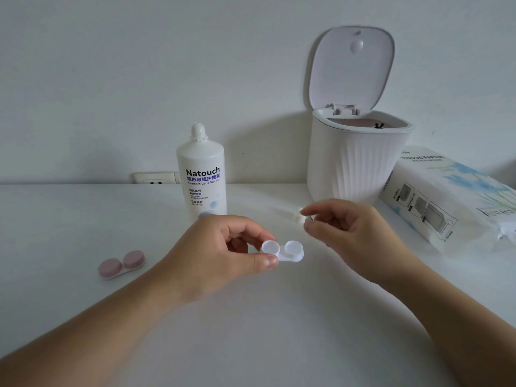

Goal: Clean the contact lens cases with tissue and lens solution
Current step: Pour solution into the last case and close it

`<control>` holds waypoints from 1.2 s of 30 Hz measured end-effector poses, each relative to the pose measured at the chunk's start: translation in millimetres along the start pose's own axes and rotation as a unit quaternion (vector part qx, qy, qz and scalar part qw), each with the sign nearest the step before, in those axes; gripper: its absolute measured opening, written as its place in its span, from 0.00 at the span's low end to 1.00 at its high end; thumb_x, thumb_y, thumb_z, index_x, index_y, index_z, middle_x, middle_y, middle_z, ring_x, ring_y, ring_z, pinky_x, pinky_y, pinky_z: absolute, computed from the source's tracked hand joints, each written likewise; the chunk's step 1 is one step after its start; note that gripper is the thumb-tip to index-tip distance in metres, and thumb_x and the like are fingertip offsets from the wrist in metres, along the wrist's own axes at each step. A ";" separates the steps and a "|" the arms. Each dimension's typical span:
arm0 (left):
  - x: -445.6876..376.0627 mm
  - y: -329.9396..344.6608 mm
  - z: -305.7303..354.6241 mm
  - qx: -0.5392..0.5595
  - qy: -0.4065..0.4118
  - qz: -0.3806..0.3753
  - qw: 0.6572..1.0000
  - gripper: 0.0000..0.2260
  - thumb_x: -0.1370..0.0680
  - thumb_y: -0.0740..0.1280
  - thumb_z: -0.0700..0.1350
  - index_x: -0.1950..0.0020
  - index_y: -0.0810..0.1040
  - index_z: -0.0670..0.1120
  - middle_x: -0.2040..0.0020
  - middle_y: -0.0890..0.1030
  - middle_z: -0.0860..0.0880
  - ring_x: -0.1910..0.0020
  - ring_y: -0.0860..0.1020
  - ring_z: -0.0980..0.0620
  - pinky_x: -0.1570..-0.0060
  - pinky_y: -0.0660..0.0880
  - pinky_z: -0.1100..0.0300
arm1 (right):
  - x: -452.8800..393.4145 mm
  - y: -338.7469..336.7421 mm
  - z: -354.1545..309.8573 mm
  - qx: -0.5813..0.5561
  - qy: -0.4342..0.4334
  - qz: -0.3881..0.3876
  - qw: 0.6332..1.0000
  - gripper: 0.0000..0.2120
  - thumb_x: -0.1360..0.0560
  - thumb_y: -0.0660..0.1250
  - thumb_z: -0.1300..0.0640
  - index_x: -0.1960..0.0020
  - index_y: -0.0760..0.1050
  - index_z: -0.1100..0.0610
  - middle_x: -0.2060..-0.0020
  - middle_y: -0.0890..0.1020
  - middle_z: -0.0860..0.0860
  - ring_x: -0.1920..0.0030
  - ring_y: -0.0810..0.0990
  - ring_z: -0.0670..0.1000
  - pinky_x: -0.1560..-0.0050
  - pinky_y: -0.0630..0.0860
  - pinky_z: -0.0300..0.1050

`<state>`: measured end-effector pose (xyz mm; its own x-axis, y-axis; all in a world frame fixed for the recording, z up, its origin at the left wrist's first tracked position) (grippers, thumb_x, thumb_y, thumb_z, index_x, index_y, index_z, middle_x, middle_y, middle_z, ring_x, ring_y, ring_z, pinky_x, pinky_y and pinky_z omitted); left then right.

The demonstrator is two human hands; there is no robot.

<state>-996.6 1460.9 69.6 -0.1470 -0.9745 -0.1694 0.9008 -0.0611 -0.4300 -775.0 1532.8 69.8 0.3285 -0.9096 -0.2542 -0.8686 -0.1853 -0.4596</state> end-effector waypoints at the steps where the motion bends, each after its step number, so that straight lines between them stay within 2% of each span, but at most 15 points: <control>1: 0.0 -0.1 -0.5 0.000 0.000 0.000 1.000 0.10 0.34 0.77 0.54 0.53 0.86 0.58 0.66 0.81 0.58 0.66 0.72 0.55 0.66 0.70 0.63 | 1.0 -0.4 -1.5 -0.029 0.003 -0.009 1.000 0.06 0.26 0.72 0.51 0.51 0.84 0.43 0.64 0.82 0.49 0.67 0.75 0.44 0.64 0.73 0.35; 3: 0.0 -0.2 -0.8 0.001 0.000 0.001 1.000 0.10 0.34 0.77 0.54 0.54 0.86 0.58 0.66 0.81 0.59 0.66 0.71 0.55 0.66 0.70 0.64 | 3.2 -1.0 -5.6 -0.071 0.003 -0.020 0.997 0.06 0.24 0.72 0.54 0.50 0.85 0.44 0.61 0.84 0.53 0.66 0.76 0.44 0.64 0.73 0.33; 5: -0.9 -0.1 -1.0 -0.001 0.003 0.002 1.000 0.09 0.34 0.77 0.54 0.54 0.86 0.58 0.66 0.82 0.59 0.67 0.71 0.55 0.66 0.70 0.63 | 4.1 -1.4 -9.9 -0.104 -0.001 -0.023 0.994 0.05 0.27 0.75 0.56 0.52 0.85 0.49 0.62 0.85 0.53 0.66 0.79 0.45 0.63 0.75 0.33; 7: -1.4 -0.5 -1.0 0.000 0.008 0.002 1.000 0.08 0.33 0.77 0.54 0.55 0.86 0.58 0.64 0.83 0.59 0.67 0.71 0.55 0.67 0.69 0.64 | 4.7 -1.4 -12.8 -0.140 -0.002 -0.028 0.990 0.07 0.31 0.79 0.57 0.55 0.84 0.54 0.62 0.85 0.55 0.65 0.82 0.48 0.60 0.78 0.36; 10: -1.8 -1.9 -2.1 0.005 0.008 0.004 1.000 0.11 0.35 0.77 0.58 0.54 0.86 0.58 0.63 0.84 0.57 0.66 0.71 0.53 0.66 0.69 0.61 | 6.2 0.3 -14.8 -0.183 -0.007 -0.045 0.982 0.12 0.38 0.79 0.55 0.57 0.82 0.58 0.57 0.87 0.60 0.58 0.87 0.56 0.50 0.83 0.46; 12: -2.4 -2.0 -3.0 0.014 0.008 0.006 1.000 0.14 0.36 0.76 0.60 0.54 0.86 0.58 0.62 0.84 0.54 0.66 0.72 0.53 0.64 0.70 0.60 | 7.6 2.9 -14.2 -0.187 -0.019 -0.072 0.980 0.13 0.38 0.79 0.55 0.56 0.82 0.56 0.55 0.88 0.58 0.51 0.87 0.58 0.43 0.82 0.50; 14: -3.3 -1.9 -3.5 0.024 0.005 0.008 1.000 0.15 0.37 0.76 0.60 0.53 0.86 0.57 0.60 0.86 0.50 0.65 0.73 0.51 0.62 0.71 0.57 | 9.2 6.0 -13.6 -0.178 -0.033 -0.107 0.978 0.13 0.34 0.78 0.53 0.51 0.83 0.52 0.51 0.88 0.53 0.48 0.87 0.56 0.41 0.81 0.50; 16: -3.8 -2.5 -4.4 0.028 -0.001 0.016 0.999 0.16 0.37 0.77 0.61 0.53 0.86 0.57 0.59 0.86 0.47 0.64 0.74 0.51 0.61 0.72 0.55 | 10.4 8.6 -13.4 -0.141 -0.044 -0.135 0.980 0.15 0.32 0.77 0.47 0.46 0.82 0.46 0.48 0.88 0.48 0.46 0.86 0.52 0.39 0.81 0.50; 19: -4.6 -2.6 -4.6 0.036 -0.004 0.018 0.999 0.16 0.37 0.77 0.60 0.53 0.86 0.58 0.60 0.86 0.51 0.64 0.75 0.51 0.60 0.72 0.56 | 11.3 11.3 -13.4 -0.075 -0.057 -0.151 0.984 0.18 0.31 0.75 0.42 0.41 0.80 0.40 0.46 0.86 0.42 0.45 0.85 0.47 0.37 0.79 0.49; 22: -4.3 -1.6 -3.8 0.040 -0.002 0.014 0.999 0.15 0.37 0.77 0.60 0.53 0.86 0.57 0.60 0.86 0.52 0.64 0.75 0.52 0.60 0.72 0.56 | 12.9 11.7 -15.4 -0.057 -0.072 -0.159 0.983 0.18 0.30 0.73 0.44 0.40 0.80 0.40 0.45 0.86 0.41 0.45 0.85 0.46 0.37 0.79 0.47; 27: -3.9 -0.9 -3.9 0.041 -0.002 0.005 0.999 0.15 0.36 0.77 0.60 0.52 0.86 0.56 0.58 0.86 0.46 0.63 0.75 0.42 0.58 0.73 0.51 | 15.8 9.3 -18.6 0.013 -0.093 -0.156 0.983 0.14 0.25 0.72 0.51 0.40 0.82 0.42 0.47 0.86 0.41 0.47 0.85 0.46 0.40 0.79 0.48; 30: -3.8 -0.4 -3.2 0.035 -0.002 0.002 0.999 0.16 0.36 0.77 0.60 0.53 0.87 0.56 0.59 0.85 0.46 0.63 0.74 0.47 0.59 0.72 0.52 | 16.8 7.7 -20.8 0.044 -0.104 -0.156 0.981 0.13 0.25 0.71 0.51 0.41 0.82 0.43 0.48 0.86 0.40 0.48 0.84 0.46 0.44 0.79 0.46; 34: -3.2 1.0 -1.8 0.027 0.000 -0.008 1.000 0.15 0.36 0.76 0.60 0.52 0.87 0.56 0.59 0.85 0.46 0.62 0.75 0.40 0.59 0.72 0.53 | 18.6 6.2 -24.2 0.073 -0.123 -0.169 0.975 0.13 0.24 0.70 0.53 0.41 0.81 0.42 0.49 0.85 0.38 0.47 0.83 0.47 0.48 0.78 0.42; 36: -2.9 1.0 -1.9 0.025 -0.001 -0.010 1.000 0.16 0.37 0.76 0.60 0.52 0.87 0.56 0.60 0.84 0.46 0.63 0.75 0.46 0.59 0.72 0.54 | 19.6 5.4 -25.9 0.085 -0.133 -0.168 0.973 0.13 0.24 0.70 0.54 0.42 0.82 0.42 0.50 0.84 0.36 0.48 0.82 0.47 0.48 0.77 0.40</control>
<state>-996.1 1464.1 68.0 -0.1636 -0.9736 -0.1592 0.9171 -0.0906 -0.3883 -782.9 1504.3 84.4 0.6879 -0.6754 -0.2656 -0.6288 -0.3718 -0.6829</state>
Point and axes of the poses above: each hand's wrist, its own x-axis away from the middle knuckle, its own y-axis out of the palm, z = x × y, the point moved 3 cm from there along -x, towards the middle knuckle
